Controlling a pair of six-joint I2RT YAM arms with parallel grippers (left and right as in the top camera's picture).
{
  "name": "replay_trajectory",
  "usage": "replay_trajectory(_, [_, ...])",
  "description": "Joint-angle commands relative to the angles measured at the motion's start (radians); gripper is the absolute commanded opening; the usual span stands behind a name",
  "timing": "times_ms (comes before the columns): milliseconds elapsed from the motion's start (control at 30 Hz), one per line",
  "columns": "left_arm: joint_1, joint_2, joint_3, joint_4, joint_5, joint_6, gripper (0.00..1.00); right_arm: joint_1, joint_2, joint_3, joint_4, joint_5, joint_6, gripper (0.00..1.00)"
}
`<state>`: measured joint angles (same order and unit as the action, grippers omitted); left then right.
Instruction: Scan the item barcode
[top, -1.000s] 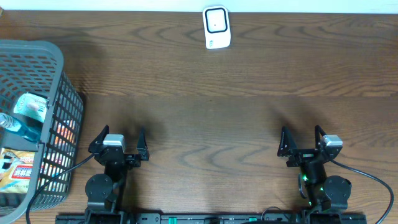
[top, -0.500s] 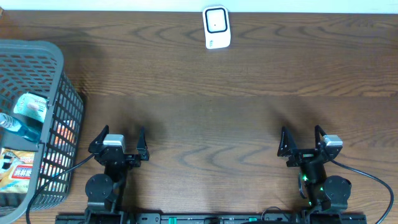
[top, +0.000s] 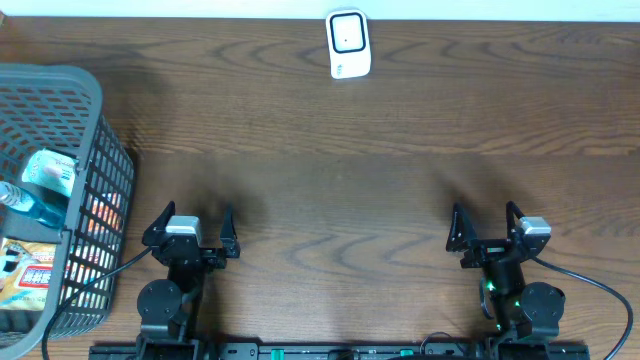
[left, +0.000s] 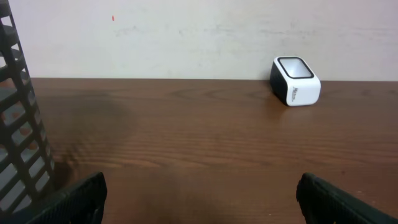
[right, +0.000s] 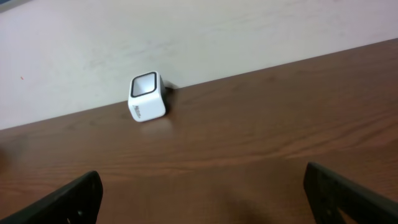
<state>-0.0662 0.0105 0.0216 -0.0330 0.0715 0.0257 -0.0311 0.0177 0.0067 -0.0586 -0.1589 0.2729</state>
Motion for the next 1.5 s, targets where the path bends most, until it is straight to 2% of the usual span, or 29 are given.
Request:
replay_trajectory(0, [0.004,0.0,-0.018,-0.033,-0.004,-0.001,0.98,0.006,0.002,-0.001,-0.005,0.003,-0.016,0.99])
replay_trajectory(967, [0.004,0.0,-0.018,-0.03,-0.005,0.022,0.98,0.006,0.002,-0.001,-0.005,0.003,-0.016,0.99])
replay_trajectory(1100, [0.004,0.0,-0.018,-0.032,0.0,-0.032,0.98,0.006,0.002,-0.001,-0.005,0.003,-0.016,0.99])
replay_trajectory(1133, [0.004,0.0,-0.017,-0.026,0.022,-0.073,0.98,0.006,0.002,-0.001,-0.005,0.003,-0.016,0.99])
replay_trajectory(1300, [0.004,0.0,0.005,0.016,0.314,-0.081,0.98,0.006,0.002,-0.001,-0.005,0.003,-0.016,0.99])
replay_trajectory(1467, [0.004,0.001,0.062,0.015,0.336,-0.114,0.98,0.006,0.002,-0.001,-0.005,0.003,-0.016,0.99])
